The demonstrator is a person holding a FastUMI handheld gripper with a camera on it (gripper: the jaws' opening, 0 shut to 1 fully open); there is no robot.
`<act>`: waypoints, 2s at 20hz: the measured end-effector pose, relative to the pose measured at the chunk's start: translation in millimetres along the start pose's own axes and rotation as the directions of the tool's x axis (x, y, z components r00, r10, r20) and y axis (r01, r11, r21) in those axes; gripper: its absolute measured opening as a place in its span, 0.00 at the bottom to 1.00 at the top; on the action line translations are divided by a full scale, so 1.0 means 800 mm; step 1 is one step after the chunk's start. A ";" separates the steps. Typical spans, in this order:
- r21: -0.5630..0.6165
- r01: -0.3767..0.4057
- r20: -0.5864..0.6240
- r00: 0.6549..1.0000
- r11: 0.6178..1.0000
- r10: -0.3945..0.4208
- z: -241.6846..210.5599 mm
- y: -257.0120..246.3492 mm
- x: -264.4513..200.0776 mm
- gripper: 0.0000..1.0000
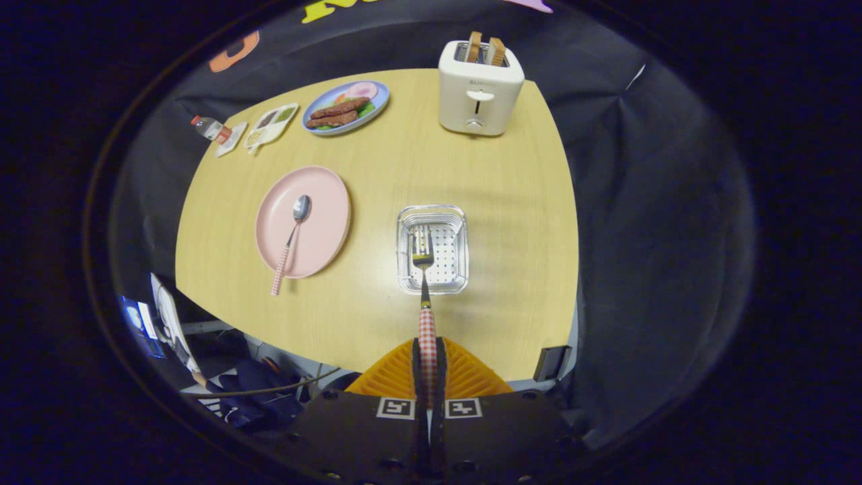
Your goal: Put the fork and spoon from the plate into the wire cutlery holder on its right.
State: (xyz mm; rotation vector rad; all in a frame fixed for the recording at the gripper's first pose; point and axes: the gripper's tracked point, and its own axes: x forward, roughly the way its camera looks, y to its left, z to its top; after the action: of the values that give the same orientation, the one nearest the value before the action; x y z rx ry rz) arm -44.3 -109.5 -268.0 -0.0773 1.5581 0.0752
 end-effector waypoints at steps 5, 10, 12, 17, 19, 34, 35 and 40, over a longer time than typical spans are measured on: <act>0.085 -0.020 -0.152 0.988 0.996 0.033 0.005 -0.004 0.019 0.02; 0.112 0.001 -0.219 0.976 0.994 0.023 0.026 -0.007 0.037 0.03; 0.118 0.003 -0.224 0.974 0.993 0.024 0.033 -0.007 0.045 0.03; 0.132 -0.023 -0.199 0.979 0.991 0.049 0.046 -0.002 0.050 0.11; 0.135 -0.027 -0.164 0.985 0.991 0.049 0.054 -0.002 0.049 0.12; -0.065 -0.235 0.581 0.781 0.970 0.228 0.128 0.179 -0.051 0.90; -0.078 -0.226 0.597 0.770 0.971 0.227 0.119 0.196 -0.046 0.92; -0.046 -0.201 0.604 0.775 0.979 0.188 0.085 0.276 0.022 0.95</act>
State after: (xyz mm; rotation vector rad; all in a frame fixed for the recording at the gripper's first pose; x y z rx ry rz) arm 1.9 116.6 -285.5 0.1198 0.9108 0.2264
